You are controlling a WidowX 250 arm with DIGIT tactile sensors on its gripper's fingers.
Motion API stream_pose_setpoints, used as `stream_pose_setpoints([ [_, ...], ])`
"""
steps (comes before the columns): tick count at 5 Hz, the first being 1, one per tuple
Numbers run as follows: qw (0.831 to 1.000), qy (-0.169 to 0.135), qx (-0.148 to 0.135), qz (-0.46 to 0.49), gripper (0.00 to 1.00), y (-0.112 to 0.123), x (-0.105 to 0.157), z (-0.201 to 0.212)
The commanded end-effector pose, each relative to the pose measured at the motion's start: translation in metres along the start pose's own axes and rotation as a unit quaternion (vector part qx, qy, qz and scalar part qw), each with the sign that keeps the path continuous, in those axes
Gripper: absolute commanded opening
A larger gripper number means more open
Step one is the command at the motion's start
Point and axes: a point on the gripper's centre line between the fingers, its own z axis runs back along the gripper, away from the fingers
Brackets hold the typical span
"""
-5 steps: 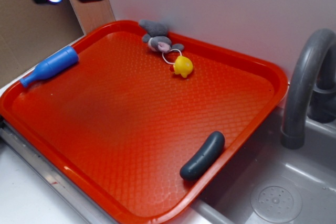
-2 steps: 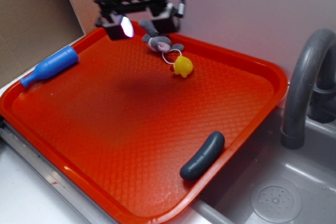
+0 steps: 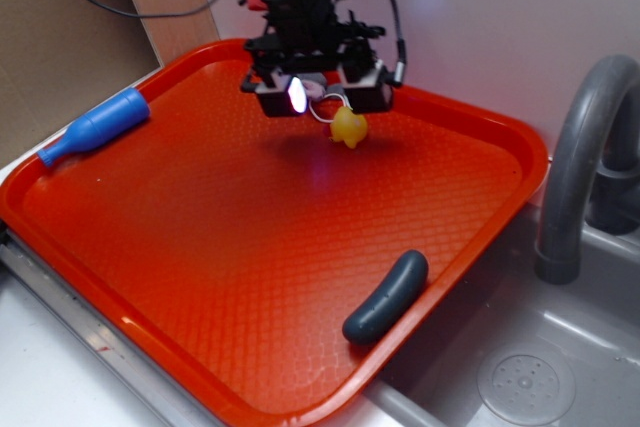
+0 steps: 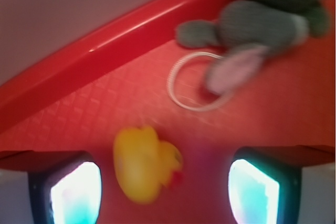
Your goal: Grab the yellow duck.
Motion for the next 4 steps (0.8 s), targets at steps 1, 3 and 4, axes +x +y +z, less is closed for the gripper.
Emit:
stream_pose_setpoints([
  [1,0.999,-0.016,0.019,-0.022,0.64,-0.014,0.008,-0.001],
  [3,0.998,-0.014,0.017,-0.052,0.00,-0.011,0.003,0.010],
  [4,0.997,-0.006,0.006,-0.076,0.00,0.000,0.006,0.030],
])
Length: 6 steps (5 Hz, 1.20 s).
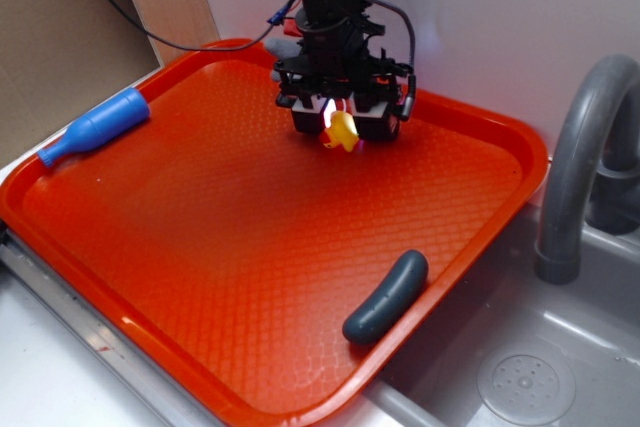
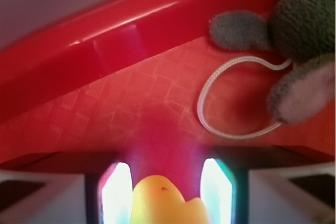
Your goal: Grab the yellow duck.
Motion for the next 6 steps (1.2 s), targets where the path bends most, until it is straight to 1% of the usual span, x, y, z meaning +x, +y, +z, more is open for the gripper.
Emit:
stream_pose_setpoints([
  [1,0.994,-0.003,-0.059,-0.089,0.00,0.027,0.012,0.077],
  [2,0.986,0.011,-0.103,-0.134,0.00,0.060,0.011,0.113],
  [3,0.983,-0.004,-0.089,-0.162,0.00,0.087,0.001,0.153],
  [4,0.985,-0.057,-0.079,-0.143,0.00,0.107,-0.025,0.191],
  [5,0.987,-0.087,-0.055,-0.124,0.00,0.120,-0.043,0.217],
  [6,0.991,-0.107,-0.042,-0.062,0.00,0.137,-0.052,0.229],
])
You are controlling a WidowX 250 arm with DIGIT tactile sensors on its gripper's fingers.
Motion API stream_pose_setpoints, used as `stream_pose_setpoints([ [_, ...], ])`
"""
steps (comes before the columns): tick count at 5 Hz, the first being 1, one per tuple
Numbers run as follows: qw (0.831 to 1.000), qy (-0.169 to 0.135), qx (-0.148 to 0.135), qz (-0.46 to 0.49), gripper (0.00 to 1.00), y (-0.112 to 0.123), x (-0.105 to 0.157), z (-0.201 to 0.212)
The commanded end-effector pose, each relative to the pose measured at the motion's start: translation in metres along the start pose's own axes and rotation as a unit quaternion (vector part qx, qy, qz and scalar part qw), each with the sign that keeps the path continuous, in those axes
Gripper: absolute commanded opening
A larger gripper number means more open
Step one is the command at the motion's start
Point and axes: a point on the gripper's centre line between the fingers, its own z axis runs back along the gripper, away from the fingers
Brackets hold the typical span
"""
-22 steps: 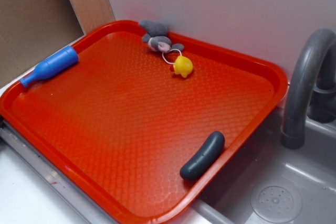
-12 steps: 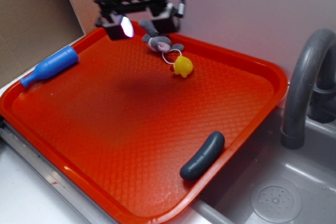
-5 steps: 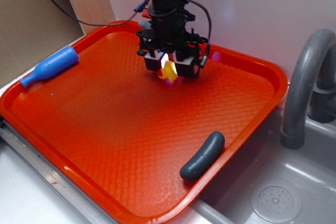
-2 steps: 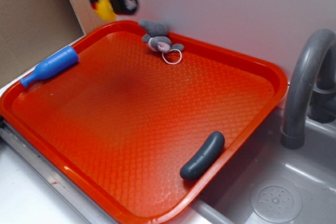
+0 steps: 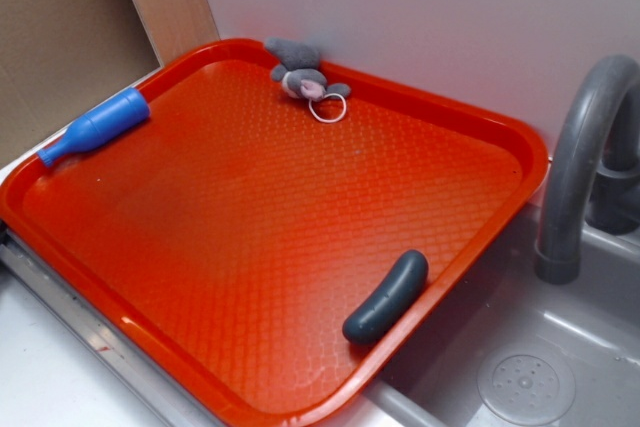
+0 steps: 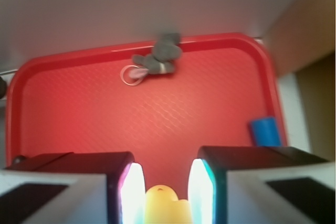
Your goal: Grab the yellow duck.
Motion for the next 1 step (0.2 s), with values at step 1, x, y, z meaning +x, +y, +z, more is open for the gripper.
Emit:
stream_pose_setpoints([
  [1,0.994,-0.050,0.030,0.093,0.00,0.0200,-0.0070,0.0269],
])
